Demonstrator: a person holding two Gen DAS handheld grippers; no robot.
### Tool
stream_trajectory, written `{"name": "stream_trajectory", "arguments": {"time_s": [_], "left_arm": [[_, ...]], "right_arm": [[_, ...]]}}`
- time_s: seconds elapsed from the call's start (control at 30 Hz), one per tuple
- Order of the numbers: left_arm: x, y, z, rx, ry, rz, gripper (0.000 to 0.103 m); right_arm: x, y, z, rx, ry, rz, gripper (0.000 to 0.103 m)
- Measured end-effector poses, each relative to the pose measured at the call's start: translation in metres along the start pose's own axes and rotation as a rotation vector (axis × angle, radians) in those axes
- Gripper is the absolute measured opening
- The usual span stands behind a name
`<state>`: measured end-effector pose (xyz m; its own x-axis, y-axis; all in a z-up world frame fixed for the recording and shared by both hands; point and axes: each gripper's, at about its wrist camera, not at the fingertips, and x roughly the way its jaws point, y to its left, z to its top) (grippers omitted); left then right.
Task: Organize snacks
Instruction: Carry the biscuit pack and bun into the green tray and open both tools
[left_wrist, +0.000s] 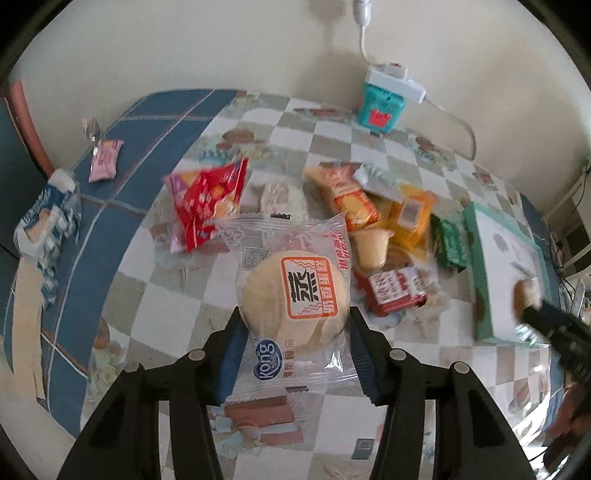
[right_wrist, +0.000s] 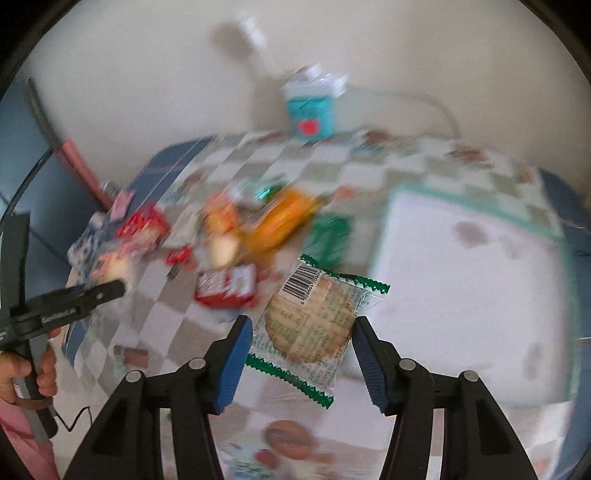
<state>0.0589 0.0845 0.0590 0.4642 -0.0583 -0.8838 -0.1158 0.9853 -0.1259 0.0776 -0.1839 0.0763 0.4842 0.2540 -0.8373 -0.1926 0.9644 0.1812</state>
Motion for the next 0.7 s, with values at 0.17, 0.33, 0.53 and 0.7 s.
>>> {"name": "stream_trajectory", "arguments": {"time_s": [0.17,0.33,0.53,0.7], "left_arm": [[-0.017,-0.027,0.020,0.044,-0.034,-0.020,0.055],[-0.032,-0.069,0.043,0.111,-0.071,-0.041,0.055],[-0.040,-0.136,0.071,0.212,-0.103,-0.087,0.055],[-0.031,-0.186,0.087,0.271,-0.103,-0.114,0.055]], "right_arm": [[-0.047,-0.061,0.019,0.074,-0.070,-0.090,0.059],[-0.087,-0.111,0.028,0.125,-0.120,-0.165,0.059],[-0.106,-0.153,0.039,0.157,-0.125,-0.240,0.059],[-0.107,-0.182,0.052,0.168,-0.113,-0.294,0.059]]}}
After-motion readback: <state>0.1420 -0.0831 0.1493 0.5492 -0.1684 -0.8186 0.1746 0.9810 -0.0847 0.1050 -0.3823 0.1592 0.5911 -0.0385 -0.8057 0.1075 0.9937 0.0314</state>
